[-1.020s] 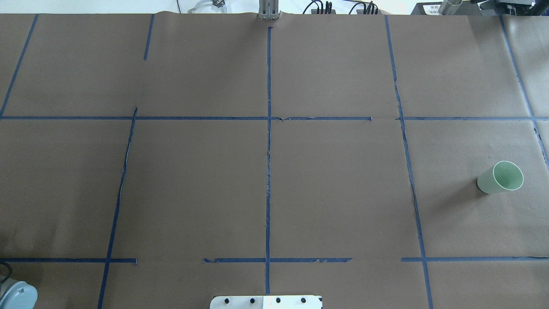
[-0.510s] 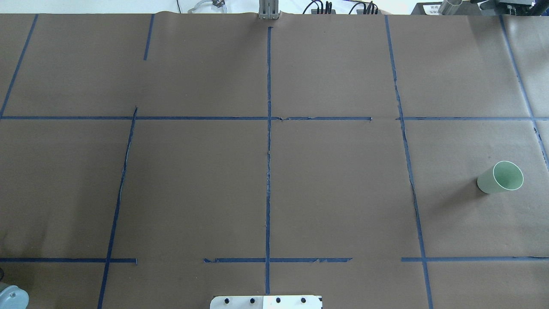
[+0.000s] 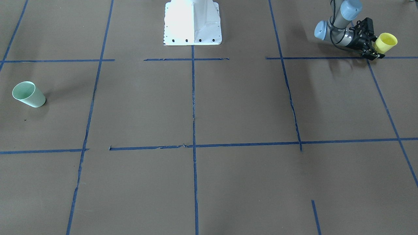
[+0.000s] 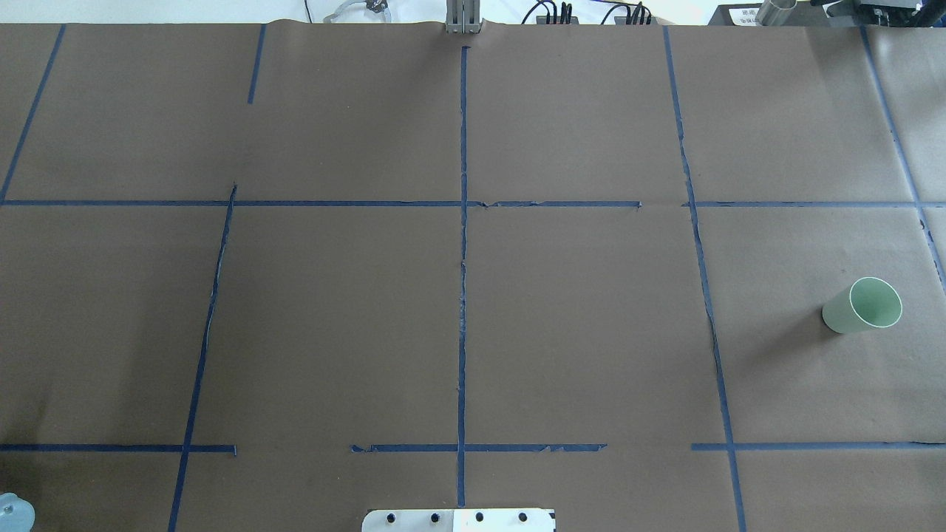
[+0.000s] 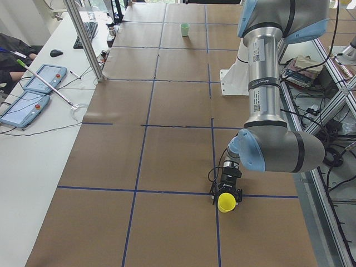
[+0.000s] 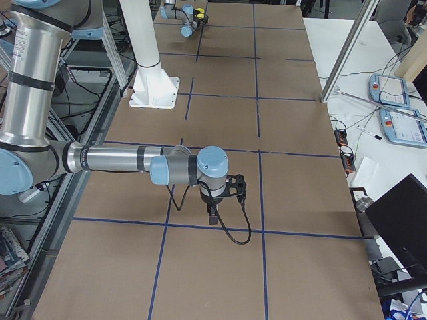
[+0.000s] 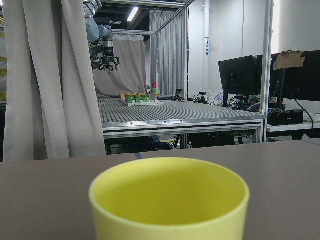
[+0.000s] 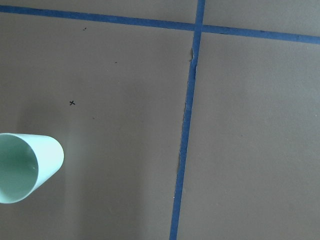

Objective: Transfer and stack yellow cup on green cup

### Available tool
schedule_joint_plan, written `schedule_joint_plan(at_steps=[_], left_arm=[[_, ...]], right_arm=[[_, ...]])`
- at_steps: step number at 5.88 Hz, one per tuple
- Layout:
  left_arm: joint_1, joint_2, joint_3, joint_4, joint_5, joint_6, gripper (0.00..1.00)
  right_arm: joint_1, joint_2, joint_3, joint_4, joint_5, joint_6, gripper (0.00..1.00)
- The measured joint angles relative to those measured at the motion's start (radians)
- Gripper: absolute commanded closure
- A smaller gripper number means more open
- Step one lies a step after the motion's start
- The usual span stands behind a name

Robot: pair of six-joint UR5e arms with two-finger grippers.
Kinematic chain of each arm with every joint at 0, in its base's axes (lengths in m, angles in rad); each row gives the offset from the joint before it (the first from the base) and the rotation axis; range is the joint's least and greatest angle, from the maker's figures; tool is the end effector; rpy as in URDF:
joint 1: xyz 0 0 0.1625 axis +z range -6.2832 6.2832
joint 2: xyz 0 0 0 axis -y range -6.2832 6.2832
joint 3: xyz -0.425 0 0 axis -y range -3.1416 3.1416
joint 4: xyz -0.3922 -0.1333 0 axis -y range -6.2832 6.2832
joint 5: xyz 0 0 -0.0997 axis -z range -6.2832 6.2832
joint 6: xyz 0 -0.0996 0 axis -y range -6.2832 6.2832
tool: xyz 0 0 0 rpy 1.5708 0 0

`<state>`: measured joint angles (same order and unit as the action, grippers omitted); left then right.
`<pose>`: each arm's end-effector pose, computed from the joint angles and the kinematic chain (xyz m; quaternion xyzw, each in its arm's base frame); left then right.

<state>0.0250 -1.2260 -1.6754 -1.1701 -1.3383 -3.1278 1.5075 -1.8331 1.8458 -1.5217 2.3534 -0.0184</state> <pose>0.2631 -0.1497 0.7931 0.2999 -0.1417 -0.6272 0.7047 0.0385 -0.3891 0.6323 0.0200 -0.3818 -0.0495 0.9227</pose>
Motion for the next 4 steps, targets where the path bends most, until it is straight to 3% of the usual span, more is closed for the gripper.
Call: schedule_joint_plan(at_steps=[1, 4], left_arm=[[0.0, 0.009, 0.012, -0.018, 0.002, -0.003, 0.55], [-0.001, 0.03, 0.01, -0.021, 0.008, -0.006, 0.55]], right_arm=[[0.0, 0.0, 0.0, 0.0, 0.0, 0.0, 0.0], [0.0, 0.001, 0.0, 0.0, 0.0, 0.001, 0.0]])
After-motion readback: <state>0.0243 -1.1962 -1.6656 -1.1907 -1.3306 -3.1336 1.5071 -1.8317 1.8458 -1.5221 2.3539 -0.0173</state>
